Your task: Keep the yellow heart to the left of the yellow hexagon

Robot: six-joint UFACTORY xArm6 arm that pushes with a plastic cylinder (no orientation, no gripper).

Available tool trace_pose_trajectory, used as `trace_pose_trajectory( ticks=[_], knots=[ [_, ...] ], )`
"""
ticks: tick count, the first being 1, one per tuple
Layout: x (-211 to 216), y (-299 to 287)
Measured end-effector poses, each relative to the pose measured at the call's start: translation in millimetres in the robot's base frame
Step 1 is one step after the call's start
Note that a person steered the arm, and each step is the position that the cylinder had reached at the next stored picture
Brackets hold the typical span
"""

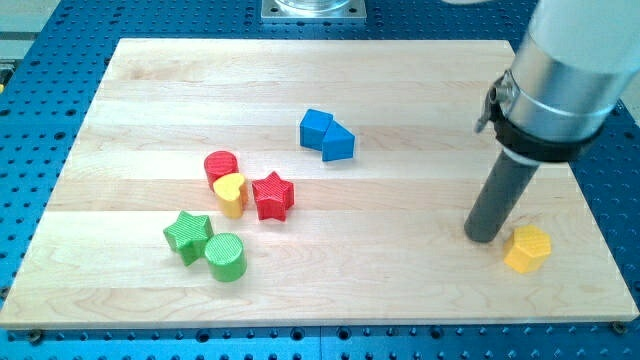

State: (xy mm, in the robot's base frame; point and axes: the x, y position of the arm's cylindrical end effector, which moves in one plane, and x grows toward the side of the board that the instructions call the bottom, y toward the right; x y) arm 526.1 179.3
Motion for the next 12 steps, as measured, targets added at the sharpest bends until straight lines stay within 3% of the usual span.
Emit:
trace_pose_trajectory(
  ticks=[2, 4, 5, 6, 7, 8, 9, 10, 11, 12],
  knots=[
    [19, 14],
    [29, -228],
    [-3, -301],
    [-34, -289],
    [-37, -224],
    [-54, -196],
    [-71, -258],
    [-108, -223],
    [-90, -193],
    [-41, -145]
  ],
)
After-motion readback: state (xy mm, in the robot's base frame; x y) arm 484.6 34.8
